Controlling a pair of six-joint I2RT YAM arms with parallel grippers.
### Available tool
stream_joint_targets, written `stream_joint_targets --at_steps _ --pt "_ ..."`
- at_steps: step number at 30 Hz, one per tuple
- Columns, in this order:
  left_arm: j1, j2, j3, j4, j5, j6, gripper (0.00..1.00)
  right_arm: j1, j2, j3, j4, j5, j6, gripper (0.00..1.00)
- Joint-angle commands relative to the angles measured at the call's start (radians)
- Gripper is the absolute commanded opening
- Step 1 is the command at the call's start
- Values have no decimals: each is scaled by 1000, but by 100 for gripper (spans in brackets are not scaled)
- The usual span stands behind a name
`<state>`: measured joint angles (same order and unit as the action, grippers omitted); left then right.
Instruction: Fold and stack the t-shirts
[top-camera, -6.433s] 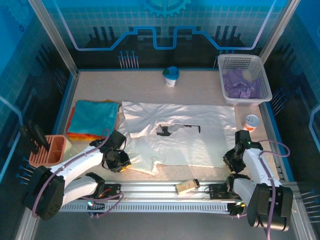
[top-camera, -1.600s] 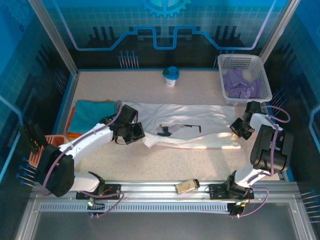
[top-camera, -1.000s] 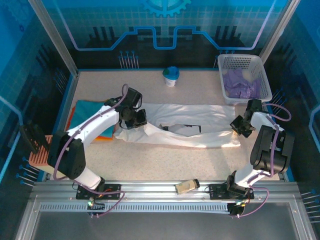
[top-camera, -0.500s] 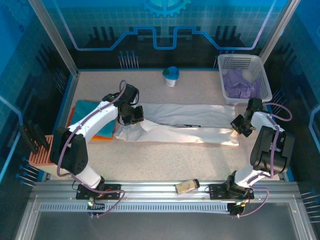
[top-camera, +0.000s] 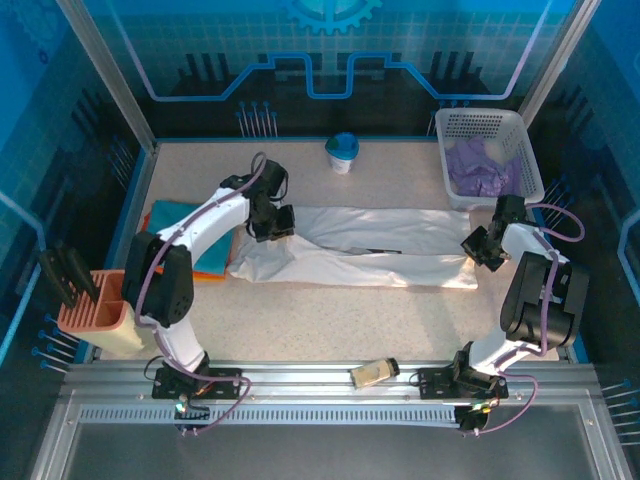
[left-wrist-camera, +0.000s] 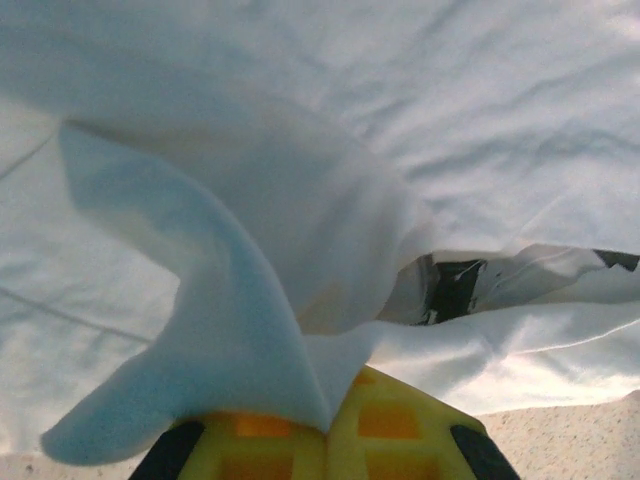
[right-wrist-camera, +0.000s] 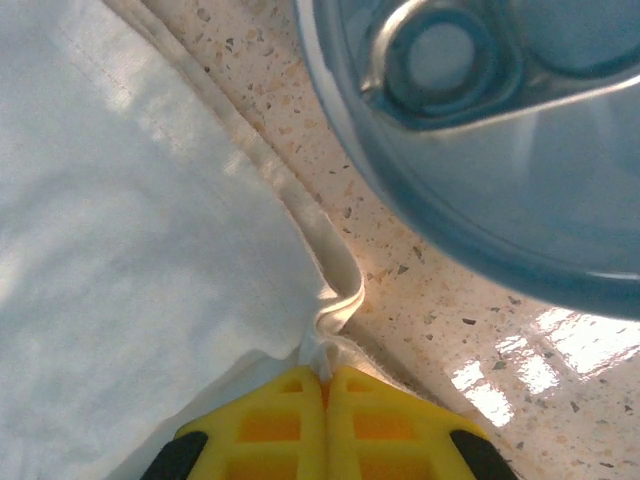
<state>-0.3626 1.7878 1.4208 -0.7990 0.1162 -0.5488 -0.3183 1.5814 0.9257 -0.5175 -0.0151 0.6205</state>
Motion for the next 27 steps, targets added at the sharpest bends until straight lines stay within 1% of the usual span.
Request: stream_joint_targets --at_steps 1,4,6,8,9,12,14,15,17,20,22,24,27 --pt "9 63 99 -67 -22 41 3 19 13 31 11 28 1 5" --pt "10 150 217 -130 -45 65 7 28 18 33 19 33 5 5" --pt "11 210 287 -156 -63 78 12 32 22 38 19 29 7 6" --pt "16 281 366 -181 -73 90 18 38 24 44 19 33 5 7" --pt "24 321 413 -198 -71 96 23 42 25 48 16 35 5 7" --pt "41 417 527 -274 -64 120 43 47 26 54 9 24 -4 10" --pt "44 415 532 -292 -96 137 49 47 20 56 2 16 -12 13" --pt "49 390 503 -278 -107 142 51 49 15 56 -2 11 -17 16" --pt "64 330 436 -248 -110 147 53 53 0 50 -3 -4 -29 24" --pt "96 230 326 -207 -109 160 53 59 -32 35 1 -26 -40 42" --pt "121 164 235 -152 -82 169 51 59 -55 22 4 -46 -44 54" --pt "143 114 149 -98 -68 192 48 64 -81 12 -1 -63 -47 69" --pt "155 88 71 -44 -47 215 42 82 -120 -8 -1 -89 -45 83"
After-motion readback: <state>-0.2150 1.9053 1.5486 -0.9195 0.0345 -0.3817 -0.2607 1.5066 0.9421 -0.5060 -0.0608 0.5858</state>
